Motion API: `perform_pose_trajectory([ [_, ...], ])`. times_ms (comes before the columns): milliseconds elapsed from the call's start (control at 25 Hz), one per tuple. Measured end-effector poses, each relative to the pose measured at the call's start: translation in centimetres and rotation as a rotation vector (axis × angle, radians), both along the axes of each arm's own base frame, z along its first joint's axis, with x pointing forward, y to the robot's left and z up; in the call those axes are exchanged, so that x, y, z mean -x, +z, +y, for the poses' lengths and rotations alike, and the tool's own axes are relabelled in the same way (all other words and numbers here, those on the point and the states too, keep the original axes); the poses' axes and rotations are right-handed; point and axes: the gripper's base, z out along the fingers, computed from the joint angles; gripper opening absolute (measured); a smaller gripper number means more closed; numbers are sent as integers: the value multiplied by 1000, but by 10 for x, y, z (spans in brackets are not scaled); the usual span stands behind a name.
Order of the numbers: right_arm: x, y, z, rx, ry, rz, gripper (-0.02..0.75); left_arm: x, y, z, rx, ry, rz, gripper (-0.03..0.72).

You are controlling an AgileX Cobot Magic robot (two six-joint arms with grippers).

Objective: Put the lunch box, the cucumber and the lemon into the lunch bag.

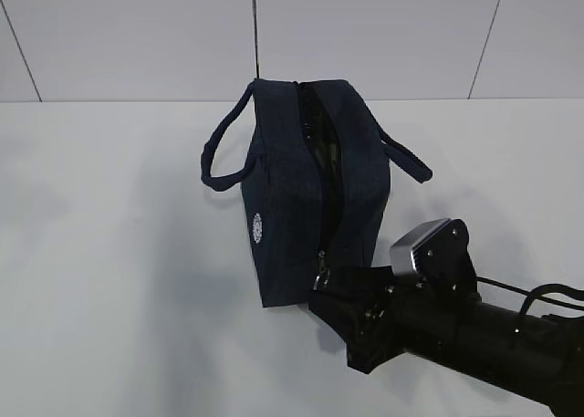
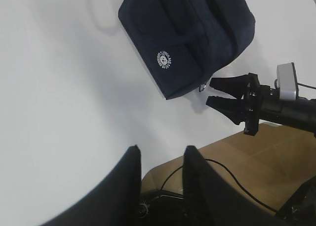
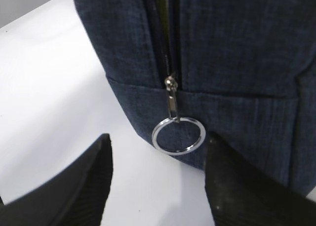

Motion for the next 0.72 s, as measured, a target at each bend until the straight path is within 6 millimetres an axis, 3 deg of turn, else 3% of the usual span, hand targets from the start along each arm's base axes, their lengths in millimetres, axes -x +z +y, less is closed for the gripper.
perform_pose_trajectory([
  [720,-9,5,9,-4,54,-38,440,-1,1,0,5,4,-9,208],
])
